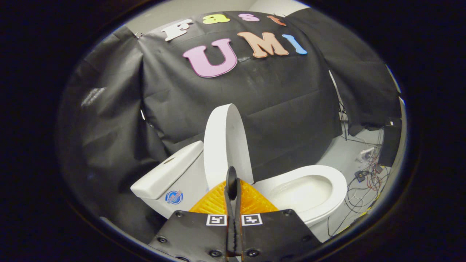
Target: Open the toilet lid.
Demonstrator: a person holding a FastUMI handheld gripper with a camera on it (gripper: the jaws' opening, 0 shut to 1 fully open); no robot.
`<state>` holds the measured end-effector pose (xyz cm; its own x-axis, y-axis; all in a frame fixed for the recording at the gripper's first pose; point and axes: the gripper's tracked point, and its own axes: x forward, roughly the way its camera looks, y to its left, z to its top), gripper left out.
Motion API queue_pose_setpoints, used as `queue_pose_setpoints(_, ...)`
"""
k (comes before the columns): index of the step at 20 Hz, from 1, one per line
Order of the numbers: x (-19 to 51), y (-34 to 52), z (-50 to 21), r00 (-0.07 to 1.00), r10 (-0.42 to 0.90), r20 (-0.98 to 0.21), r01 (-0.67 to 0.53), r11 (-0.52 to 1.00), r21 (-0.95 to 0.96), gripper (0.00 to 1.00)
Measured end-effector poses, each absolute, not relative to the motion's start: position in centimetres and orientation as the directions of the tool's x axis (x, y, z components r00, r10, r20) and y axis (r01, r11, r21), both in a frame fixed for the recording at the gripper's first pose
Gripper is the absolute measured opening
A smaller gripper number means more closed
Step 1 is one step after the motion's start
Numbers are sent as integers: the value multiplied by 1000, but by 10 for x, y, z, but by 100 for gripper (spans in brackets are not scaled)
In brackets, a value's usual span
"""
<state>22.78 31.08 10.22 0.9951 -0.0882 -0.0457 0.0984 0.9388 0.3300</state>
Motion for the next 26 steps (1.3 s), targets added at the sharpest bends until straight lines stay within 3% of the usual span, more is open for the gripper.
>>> queue_pose_setpoints(19, 255, 408, 105, 998, 68, 6, -68, 989, 128, 2)
queue_pose_setpoints(26, 255, 424, 107, 998, 61, 21, -62, 997, 49, 3)
